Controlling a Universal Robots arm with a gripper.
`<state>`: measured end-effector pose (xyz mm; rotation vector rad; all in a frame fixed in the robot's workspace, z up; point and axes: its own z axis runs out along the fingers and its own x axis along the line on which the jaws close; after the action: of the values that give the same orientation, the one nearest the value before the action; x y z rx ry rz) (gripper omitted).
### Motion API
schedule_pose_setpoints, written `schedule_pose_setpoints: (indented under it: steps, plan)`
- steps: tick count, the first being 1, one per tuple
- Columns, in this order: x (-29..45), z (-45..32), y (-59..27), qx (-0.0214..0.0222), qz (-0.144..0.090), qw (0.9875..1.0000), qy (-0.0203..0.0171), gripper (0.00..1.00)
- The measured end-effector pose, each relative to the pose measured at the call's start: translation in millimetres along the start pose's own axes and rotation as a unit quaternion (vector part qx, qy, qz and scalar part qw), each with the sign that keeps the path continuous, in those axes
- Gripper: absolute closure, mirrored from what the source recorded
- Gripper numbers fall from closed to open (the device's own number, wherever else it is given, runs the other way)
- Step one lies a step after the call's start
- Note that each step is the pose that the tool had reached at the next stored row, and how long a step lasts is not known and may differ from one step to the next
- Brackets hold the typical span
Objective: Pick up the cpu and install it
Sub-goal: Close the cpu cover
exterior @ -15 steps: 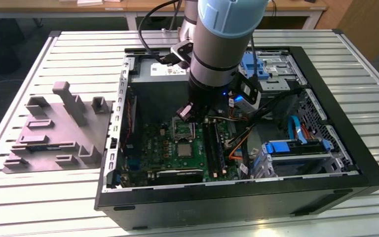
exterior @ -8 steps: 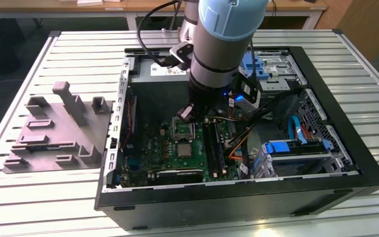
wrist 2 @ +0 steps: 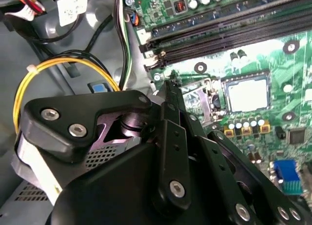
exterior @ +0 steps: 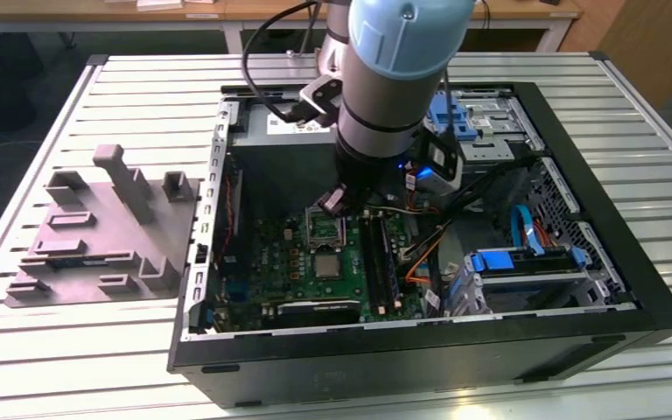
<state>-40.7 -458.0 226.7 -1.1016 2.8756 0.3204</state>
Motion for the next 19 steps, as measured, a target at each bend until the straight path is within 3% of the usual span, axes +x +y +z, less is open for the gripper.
schedule_pose_setpoints:
  steps: [2,8,11,15,19]
  plan:
    - [-0.1,1.0,-0.3,0.0022,-0.01,0.9999,-0.0022,0.89]
    - [-9.7,6.7,-3.9,0.0025,-0.012,0.9999,-0.0022,0.89]
    - [-10.7,9.5,-3.5,0.0,-0.016,0.9999,-0.0035,0.89]
    - [-10.6,13.0,-3.8,-0.0037,-0.037,0.9993,-0.0007,0.89]
    - [-11.7,14.9,-2.6,-0.0044,-0.039,0.9992,-0.0007,0.89]
